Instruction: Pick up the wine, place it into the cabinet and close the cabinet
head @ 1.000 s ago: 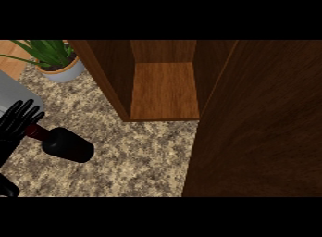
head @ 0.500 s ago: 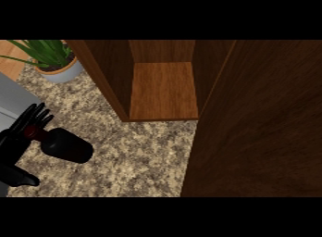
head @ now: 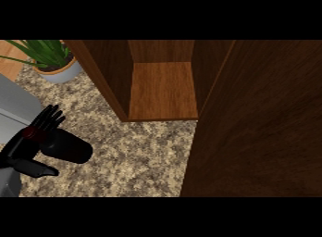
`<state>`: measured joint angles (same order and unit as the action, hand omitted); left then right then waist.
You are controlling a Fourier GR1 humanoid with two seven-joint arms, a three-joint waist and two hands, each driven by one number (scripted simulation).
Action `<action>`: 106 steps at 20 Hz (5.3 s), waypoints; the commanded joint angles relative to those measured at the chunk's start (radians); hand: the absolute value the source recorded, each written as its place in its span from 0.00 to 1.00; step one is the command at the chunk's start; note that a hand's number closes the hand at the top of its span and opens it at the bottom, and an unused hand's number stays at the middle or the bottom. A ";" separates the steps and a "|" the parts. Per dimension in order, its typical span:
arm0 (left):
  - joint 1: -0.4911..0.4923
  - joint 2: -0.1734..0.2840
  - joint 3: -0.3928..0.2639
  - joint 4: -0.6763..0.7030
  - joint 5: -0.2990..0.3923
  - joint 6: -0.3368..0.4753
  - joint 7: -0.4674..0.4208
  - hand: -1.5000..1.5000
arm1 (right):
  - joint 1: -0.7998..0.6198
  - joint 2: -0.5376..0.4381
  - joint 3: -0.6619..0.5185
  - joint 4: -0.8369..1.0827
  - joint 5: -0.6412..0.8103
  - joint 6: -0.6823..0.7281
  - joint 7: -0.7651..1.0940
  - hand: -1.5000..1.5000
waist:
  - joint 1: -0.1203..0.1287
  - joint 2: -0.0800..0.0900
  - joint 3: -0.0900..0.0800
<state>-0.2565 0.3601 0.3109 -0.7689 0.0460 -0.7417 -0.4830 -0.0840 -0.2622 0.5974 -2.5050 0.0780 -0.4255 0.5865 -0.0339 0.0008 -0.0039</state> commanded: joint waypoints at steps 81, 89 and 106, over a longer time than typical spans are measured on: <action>0.073 -0.356 -0.560 -0.676 0.042 0.919 0.244 1.00 | 0.229 -0.295 -0.041 -0.235 -0.080 -0.096 -0.142 0.00 | 0.022 -0.003 0.004; -0.042 -0.360 -0.585 -0.447 0.057 0.963 0.133 1.00 | 0.259 -0.275 -0.021 -0.214 -0.069 -0.085 -0.190 0.00 | 0.013 -0.001 0.003; -0.436 -0.360 -0.559 -0.044 0.242 1.004 0.099 1.00 | 0.334 -0.264 0.009 -0.189 -0.088 -0.063 -0.297 0.00 | -0.006 0.001 0.003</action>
<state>-0.6124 0.0002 -0.2317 -0.8789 0.2462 0.2477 -0.3880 0.1952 -0.5210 0.6025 -2.5155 0.0245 -0.4898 0.2358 -0.0439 0.0018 -0.0010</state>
